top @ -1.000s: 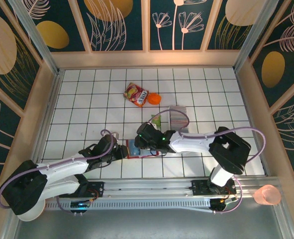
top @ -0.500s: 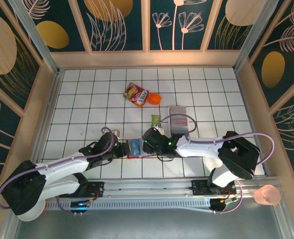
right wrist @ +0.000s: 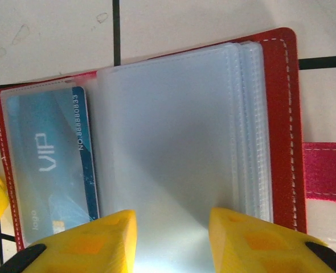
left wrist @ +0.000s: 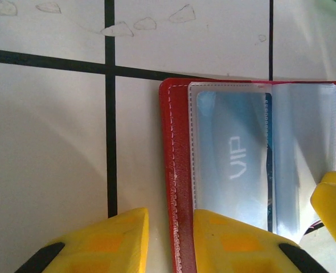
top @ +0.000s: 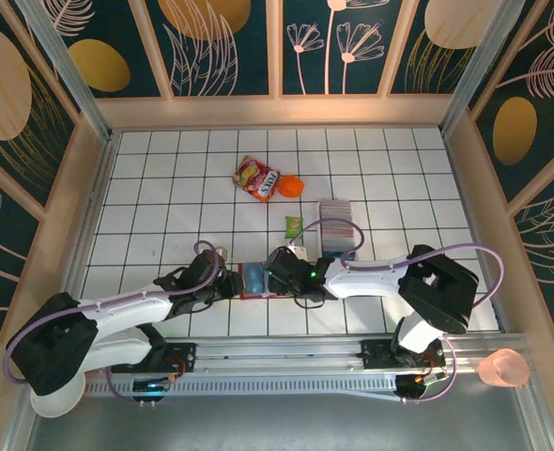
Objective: Put the credit cards into the card holder
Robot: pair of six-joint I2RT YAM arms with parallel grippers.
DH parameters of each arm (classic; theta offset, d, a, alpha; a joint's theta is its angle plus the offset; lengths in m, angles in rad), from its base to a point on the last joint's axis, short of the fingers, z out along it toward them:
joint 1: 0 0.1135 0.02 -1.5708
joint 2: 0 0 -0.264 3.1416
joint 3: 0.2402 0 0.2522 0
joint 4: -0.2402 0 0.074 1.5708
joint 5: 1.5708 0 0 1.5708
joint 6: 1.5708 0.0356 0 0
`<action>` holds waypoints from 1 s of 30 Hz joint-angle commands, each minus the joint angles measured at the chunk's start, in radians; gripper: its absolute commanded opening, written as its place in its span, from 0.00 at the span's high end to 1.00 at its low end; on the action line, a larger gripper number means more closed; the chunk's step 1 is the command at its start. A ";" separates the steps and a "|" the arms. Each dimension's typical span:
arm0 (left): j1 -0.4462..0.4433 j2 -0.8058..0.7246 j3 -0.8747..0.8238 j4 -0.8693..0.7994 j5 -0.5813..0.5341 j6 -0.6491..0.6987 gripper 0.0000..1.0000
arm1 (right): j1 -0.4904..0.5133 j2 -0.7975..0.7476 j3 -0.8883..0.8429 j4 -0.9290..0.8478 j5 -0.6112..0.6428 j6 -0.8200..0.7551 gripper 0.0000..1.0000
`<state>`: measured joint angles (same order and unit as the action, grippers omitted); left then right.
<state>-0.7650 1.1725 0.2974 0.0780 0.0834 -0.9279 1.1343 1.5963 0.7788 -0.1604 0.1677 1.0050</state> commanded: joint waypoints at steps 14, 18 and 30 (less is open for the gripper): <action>-0.003 0.042 -0.005 0.054 0.037 0.006 0.88 | 0.024 0.089 0.032 0.198 -0.053 0.062 0.60; -0.003 0.039 -0.013 0.063 0.035 -0.003 0.90 | 0.034 0.089 0.031 0.234 -0.054 0.077 0.60; -0.003 0.026 -0.047 0.097 0.029 -0.027 0.99 | 0.060 0.117 0.015 0.418 -0.073 0.150 0.62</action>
<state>-0.7650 1.2022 0.2710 0.1612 0.0975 -0.9405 1.1763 1.7004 0.7940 0.1761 0.0883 1.1198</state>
